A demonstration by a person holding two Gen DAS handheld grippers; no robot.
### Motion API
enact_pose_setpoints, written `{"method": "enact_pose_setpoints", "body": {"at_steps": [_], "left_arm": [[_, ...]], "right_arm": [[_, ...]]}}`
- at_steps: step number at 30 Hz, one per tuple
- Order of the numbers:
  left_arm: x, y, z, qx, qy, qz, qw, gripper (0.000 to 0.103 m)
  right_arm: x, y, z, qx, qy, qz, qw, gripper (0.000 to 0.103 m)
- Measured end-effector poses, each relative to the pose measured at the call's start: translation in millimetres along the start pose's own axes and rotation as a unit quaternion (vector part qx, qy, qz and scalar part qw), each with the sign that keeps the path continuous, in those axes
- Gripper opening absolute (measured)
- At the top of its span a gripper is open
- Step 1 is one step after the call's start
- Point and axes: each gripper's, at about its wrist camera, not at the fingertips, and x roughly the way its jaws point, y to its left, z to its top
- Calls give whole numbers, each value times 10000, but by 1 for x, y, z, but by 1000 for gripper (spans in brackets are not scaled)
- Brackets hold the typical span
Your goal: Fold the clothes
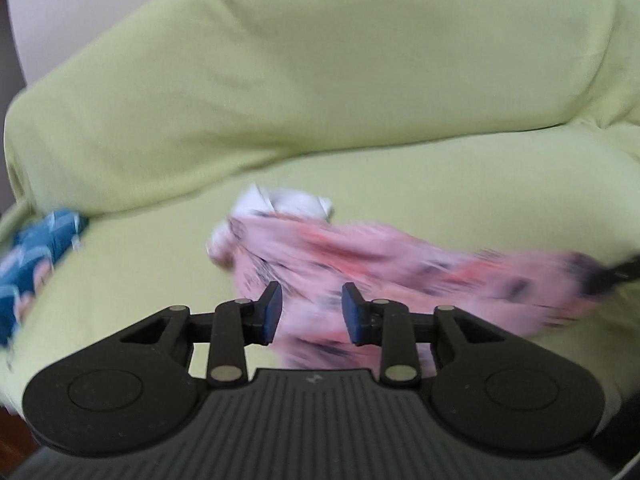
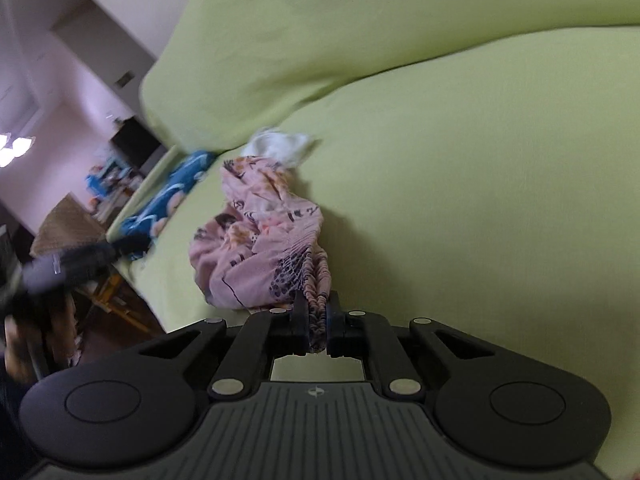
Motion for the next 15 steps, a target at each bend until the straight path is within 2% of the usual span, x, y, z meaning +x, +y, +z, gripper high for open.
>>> {"method": "enact_pose_setpoints", "body": {"at_steps": [4, 7, 8, 9, 11, 13, 15], "left_arm": [[10, -23, 25, 345, -48, -673, 9971, 28], [38, -50, 54, 684, 39, -1221, 9901, 28], [51, -59, 65, 786, 109, -1399, 9870, 28], [65, -70, 77, 887, 223, -1616, 9826, 28], [97, -94, 98, 1101, 521, -2022, 9717, 33], [129, -119, 114, 1328, 902, -2399, 9574, 38], [156, -142, 119, 1568, 1283, -2774, 9392, 50]], "right_arm": [[-63, -24, -17, 86, 23, -812, 9967, 7], [-95, -37, -29, -40, 80, -1518, 9884, 7], [-101, -41, -33, 22, 100, -1626, 9866, 7], [-106, -46, -36, 121, 88, -1639, 9864, 8], [-106, -48, -43, 362, 58, -1362, 9900, 11], [-101, -47, -50, 422, 89, -1269, 9910, 24], [-97, -47, -56, 554, 114, -1225, 9909, 34]]}}
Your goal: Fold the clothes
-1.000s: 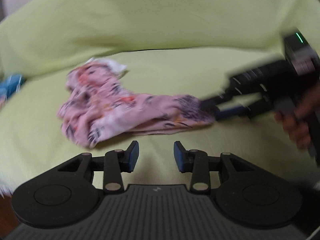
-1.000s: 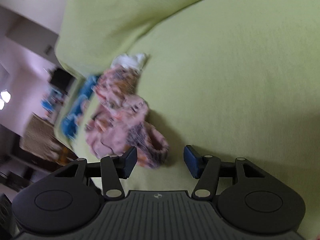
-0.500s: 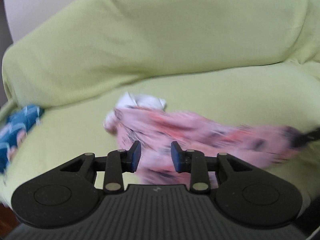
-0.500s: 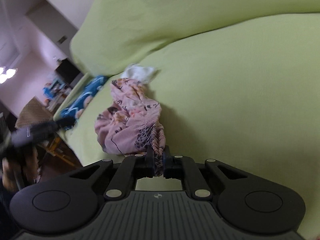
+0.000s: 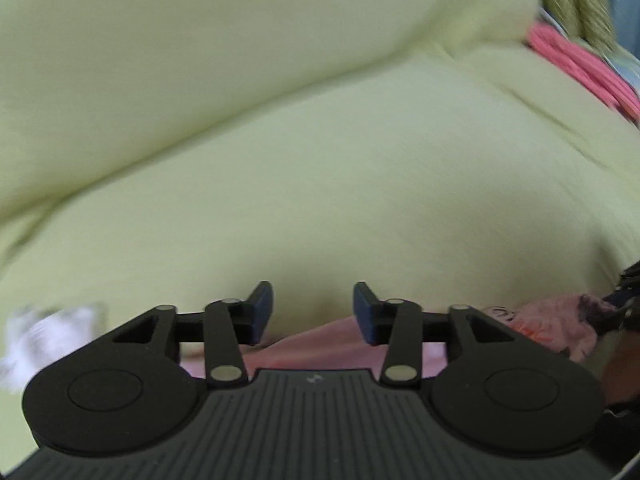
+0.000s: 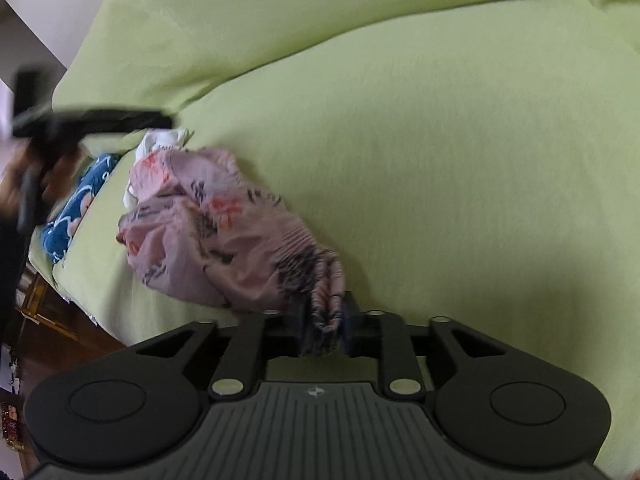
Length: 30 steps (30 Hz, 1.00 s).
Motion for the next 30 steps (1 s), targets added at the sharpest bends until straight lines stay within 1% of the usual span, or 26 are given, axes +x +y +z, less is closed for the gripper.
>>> {"method": "enact_pose_setpoints", "body": {"at_steps": [1, 2, 3, 4, 6, 7, 8, 9, 10, 11, 13, 14, 15, 16, 17, 18, 20, 22, 23, 24, 25, 26, 27, 28, 29, 30], "left_arm": [[14, -2, 3, 93, 196, -167, 9996, 61], [28, -2, 2, 189, 378, -234, 9988, 65], [40, -3, 0, 287, 561, -265, 9977, 65], [48, -4, -6, 374, 725, -173, 9965, 65], [54, -6, -21, 425, 857, -13, 9954, 65], [48, -8, -29, 353, 728, 24, 9967, 60], [41, -13, -37, 278, 660, 113, 9974, 42], [34, -18, -44, 202, 592, 200, 9978, 32], [27, -25, -51, 167, 509, 352, 9979, 15], [17, -37, -60, 272, 351, 704, 9965, 7], [-10, -65, -75, 467, -156, 1244, 9910, 5], [-28, -78, -86, 445, -462, 1446, 9874, 2], [-46, -91, -98, 411, -748, 1604, 9834, 2], [-63, -101, -110, 321, -948, 1608, 9819, 0], [-77, -111, -123, 199, -1048, 1594, 9814, 0], [-86, -116, -134, 85, -1006, 1593, 9821, 0], [-102, -125, -158, -159, -863, 1583, 9835, 4], [-100, -126, -179, -551, -292, 1570, 9856, 5], [-101, -120, -186, -726, -84, 1607, 9843, 5], [-101, -115, -182, -837, -24, 1596, 9836, 5], [-105, -109, -173, -918, -161, 1541, 9837, 9], [-108, -103, -164, -984, -310, 1483, 9836, 26], [-112, -101, -152, -978, -501, 1432, 9836, 33], [-114, -105, -139, -858, -671, 1434, 9837, 34], [-114, -113, -127, -587, -785, 1440, 9847, 33], [-113, -123, -115, -292, -891, 1444, 9851, 34]], "right_arm": [[2, -2, -1, 111, 7, 42, 9999, 42], [3, -5, -2, 255, -15, 116, 9996, 44], [3, -8, -3, 392, -54, 207, 9990, 46], [3, -10, -3, 496, -84, 291, 9983, 49], [5, -9, -2, 535, -118, 390, 9977, 50], [7, -8, -2, 496, -151, 412, 9978, 50], [8, -7, -1, 437, -193, 412, 9980, 49], [8, -7, -2, 354, -246, 385, 9983, 32], [7, -7, -2, 264, -298, 331, 9987, 10], [6, -7, -2, 167, -349, 245, 9990, 8], [-2, -3, -2, -104, -648, 144, 9977, 8], [-6, 3, -3, -356, -865, 75, 9956, 8], [-12, 10, -6, -669, -1047, -8, 9923, 8], [-17, 16, -10, -1002, -1156, -50, 9882, 8], [-21, 20, -16, -1304, -1204, -48, 9841, 8], [-23, 24, -22, -1567, -1207, -45, 9802, 8], [-20, 28, -32, -1959, -964, -108, 9758, 8], [-8, 26, -40, -2015, -525, -243, 9778, 8], [-3, 24, -42, -1903, -390, -286, 9805, 9], [0, 21, -45, -1723, -323, -269, 9841, 11], [0, 17, -45, -1488, -327, -213, 9881, 13], [-1, 13, -44, -1223, -367, -123, 9917, 16], [-2, 8, -41, -940, -376, 3, 9949, 22], [-1, 4, -39, -671, -384, 149, 9969, 26], [-2, 0, -37, -445, -389, 302, 9978, 24], [-4, -3, -36, -241, -337, 465, 9981, 15]]}}
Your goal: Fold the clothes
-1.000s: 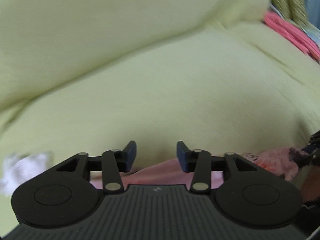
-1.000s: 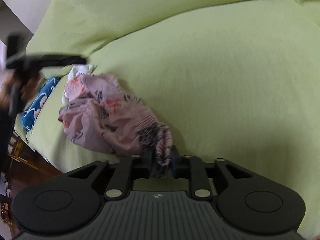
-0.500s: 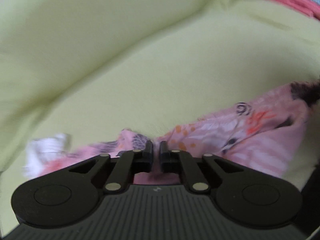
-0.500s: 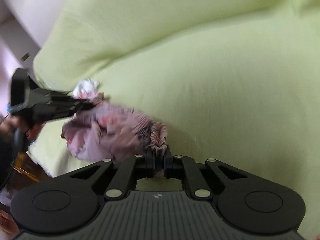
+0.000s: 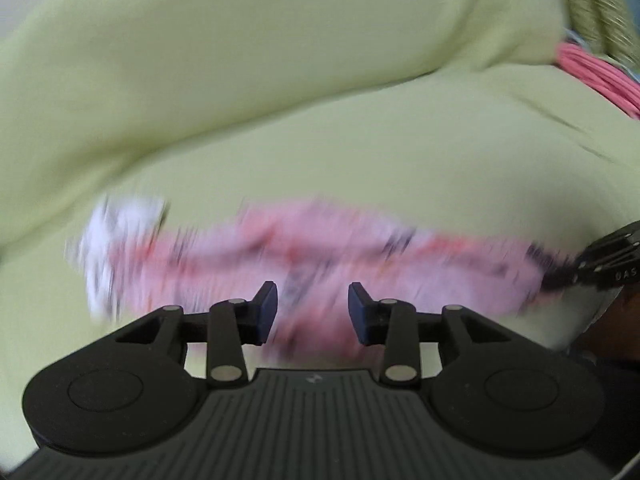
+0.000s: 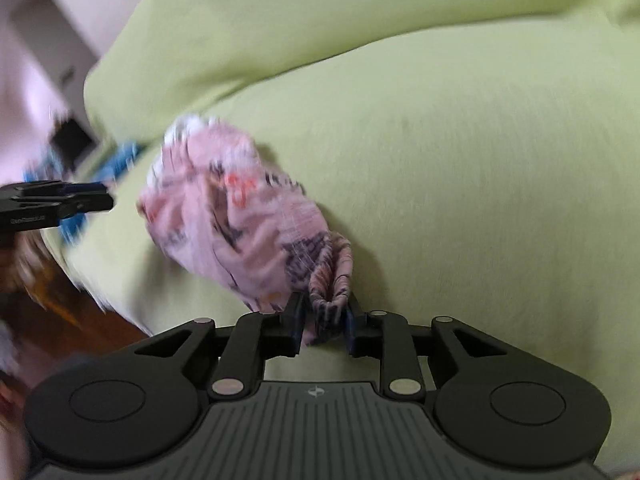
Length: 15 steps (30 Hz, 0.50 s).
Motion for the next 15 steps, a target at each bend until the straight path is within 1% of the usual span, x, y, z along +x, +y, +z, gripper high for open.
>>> {"method": "enact_pose_setpoints", "body": {"at_steps": [1, 3, 5, 8, 11, 14, 15], "left_arm": [[0, -16, 5, 359, -135, -40, 9993, 34], [-5, -45, 7, 973, -364, -225, 9943, 34], [-8, -68, 2, 1225, -494, -411, 9904, 35], [-21, -86, -6, 1062, -733, -606, 9898, 36], [-30, -105, -10, 1081, -936, -369, 9890, 38], [-32, -121, -12, 1152, -1079, -279, 9871, 45], [-30, -125, -12, 1168, -1108, -186, 9868, 45]], "right_arm": [[-2, -2, 3, 232, 46, 166, 9996, 10], [-12, -6, 14, 702, -24, 582, 9958, 9], [-23, -8, 30, 1064, -149, 970, 9895, 8], [-35, -6, 56, 1346, -188, 1393, 9809, 8], [-36, 4, 76, 1427, 14, 1622, 9764, 8], [-38, 16, 83, 1408, 137, 1785, 9737, 9], [-36, 21, 85, 1392, 167, 1857, 9726, 9]]}}
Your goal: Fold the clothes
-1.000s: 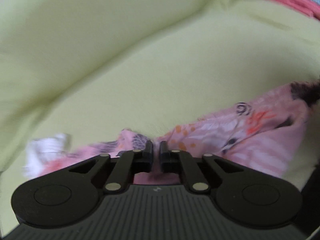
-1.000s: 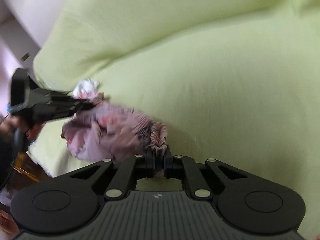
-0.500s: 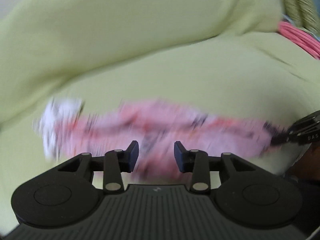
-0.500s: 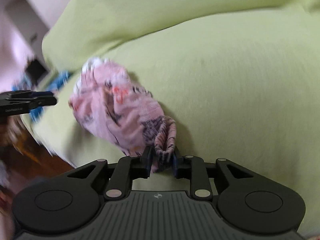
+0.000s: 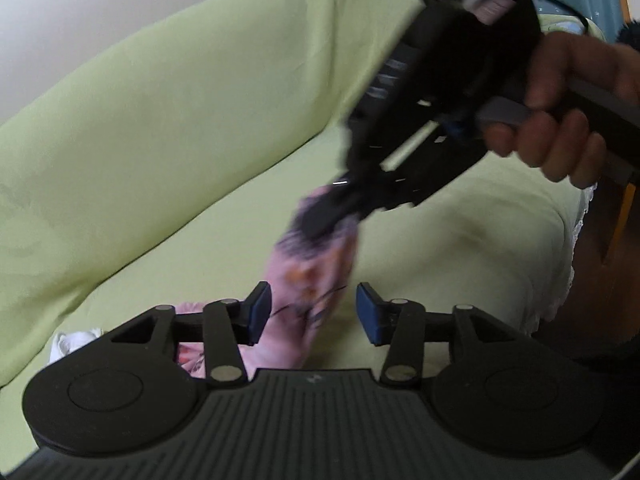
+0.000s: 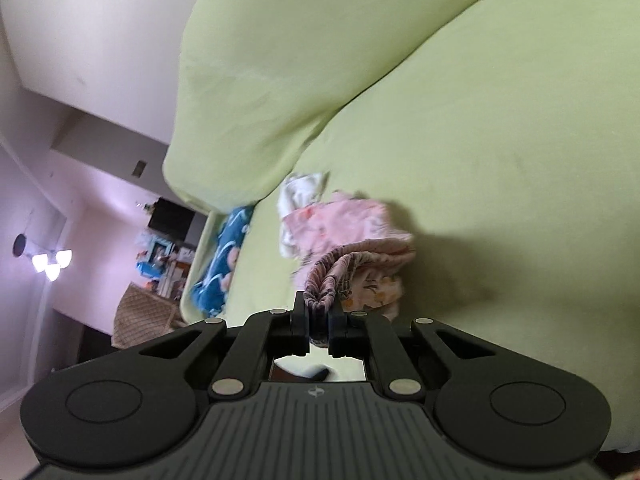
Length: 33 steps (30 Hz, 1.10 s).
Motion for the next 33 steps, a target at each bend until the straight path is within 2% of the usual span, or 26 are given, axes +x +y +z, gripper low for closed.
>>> {"method": "enact_pose_setpoints", "body": {"at_steps": [2, 3, 4, 5, 7, 9, 12, 14, 15, 16, 18, 20, 22, 23, 27, 28, 30, 31, 32, 33], "left_arm": [[4, -3, -1, -59, -23, 270, 9996, 45], [6, -2, -1, -151, -43, 375, 9992, 41], [6, 2, -3, -377, -61, 423, 9984, 15], [4, 9, -7, -638, -73, 518, 9966, 4], [-8, 26, -18, -1041, -133, 794, 9913, 4], [-26, 55, -35, -1356, -62, 1337, 9817, 4], [-53, 119, -67, -2312, 279, 1817, 9554, 4], [-60, 151, -84, -2548, 499, 2103, 9425, 3], [-60, 161, -88, -2551, 571, 2209, 9396, 3], [-57, 169, -91, -2545, 611, 2226, 9391, 3], [-52, 183, -97, -2533, 693, 2258, 9381, 4], [-46, 197, -98, -2532, 721, 2297, 9370, 4], [-42, 208, -95, -2482, 658, 2350, 9375, 4], [-43, 212, -94, -2431, 606, 2379, 9384, 4], [-50, 223, -87, -1982, 409, 2485, 9472, 4], [-52, 225, -86, -1892, 393, 2509, 9485, 4], [-54, 225, -88, -1726, 431, 2606, 9489, 4], [-52, 228, -87, -1653, 469, 2661, 9485, 4], [-51, 229, -85, -1608, 511, 2713, 9476, 4], [-51, 232, -83, -1588, 549, 2756, 9465, 4]], "right_arm": [[-4, 9, -3, -46, 103, 134, 9998, 9], [-4, 14, -3, -88, 156, 196, 9996, 9], [-6, 20, -4, -140, 209, 263, 9993, 14], [-5, 27, -6, -224, 267, 307, 9989, 17], [4, 42, -9, -484, 370, 418, 9973, 39], [7, 53, -11, -693, 412, 637, 9947, 51], [9, 60, -10, -1063, 250, 636, 9920, 52], [12, 58, -9, -1596, 69, 192, 9870, 52], [17, 57, -9, -1962, -23, -145, 9804, 52], [26, 56, -12, -2436, -95, -582, 9681, 53], [53, 54, -23, -3460, -132, -1327, 9287, 54], [81, 49, -36, -4255, -126, -1731, 8882, 53], [106, 42, -46, -4800, -201, -2004, 8538, 52], [116, 41, -49, -4989, -255, -2042, 8419, 52], [153, 40, -57, -5514, -409, -1767, 8143, 52], [162, 41, -61, -5701, -419, -1737, 8019, 53], [185, 46, -70, -6216, -513, -1882, 7587, 57], [196, 46, -73, -6458, -567, -1987, 7350, 55], [203, 45, -73, -6624, -575, -2077, 7174, 49], [207, 44, -68, -6670, -510, -2101, 7130, 19]]}}
